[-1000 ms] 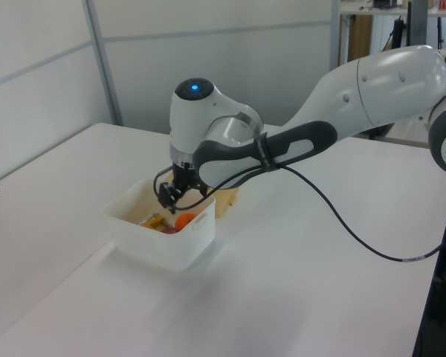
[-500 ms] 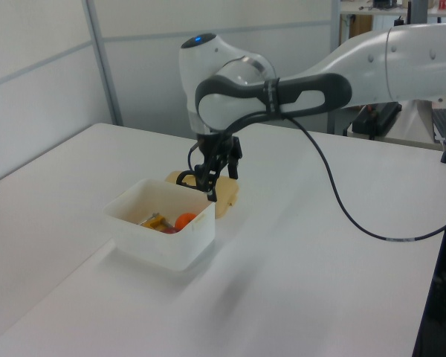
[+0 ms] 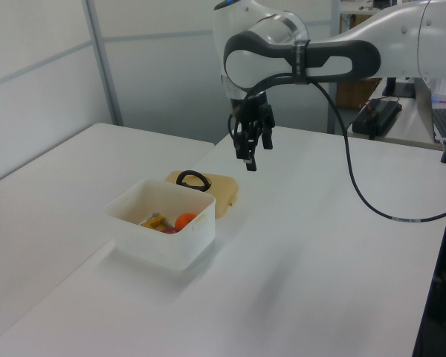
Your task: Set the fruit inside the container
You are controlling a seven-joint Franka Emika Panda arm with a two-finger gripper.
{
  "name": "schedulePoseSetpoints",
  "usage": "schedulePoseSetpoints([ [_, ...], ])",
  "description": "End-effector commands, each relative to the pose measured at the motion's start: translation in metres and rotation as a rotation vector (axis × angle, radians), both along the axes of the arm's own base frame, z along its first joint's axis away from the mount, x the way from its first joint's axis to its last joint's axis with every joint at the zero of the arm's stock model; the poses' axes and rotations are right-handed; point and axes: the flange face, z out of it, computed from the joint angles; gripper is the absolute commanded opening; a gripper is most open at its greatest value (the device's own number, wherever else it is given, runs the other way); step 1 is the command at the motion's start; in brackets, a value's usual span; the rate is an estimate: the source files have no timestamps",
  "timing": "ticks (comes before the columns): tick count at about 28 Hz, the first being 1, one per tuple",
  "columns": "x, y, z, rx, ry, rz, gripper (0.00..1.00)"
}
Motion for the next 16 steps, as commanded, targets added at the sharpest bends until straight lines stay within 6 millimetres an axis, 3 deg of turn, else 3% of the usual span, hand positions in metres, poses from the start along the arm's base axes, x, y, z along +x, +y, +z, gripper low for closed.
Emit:
schedulePoseSetpoints([
  [1,-0.021,-0.014,0.013,0.035,0.003,0.026,1.00],
  [6,-0.027,-0.026,0.014,0.043,0.012,0.035,1.00],
  [16,-0.027,-0.024,0.010,0.049,0.030,0.037,1.00],
])
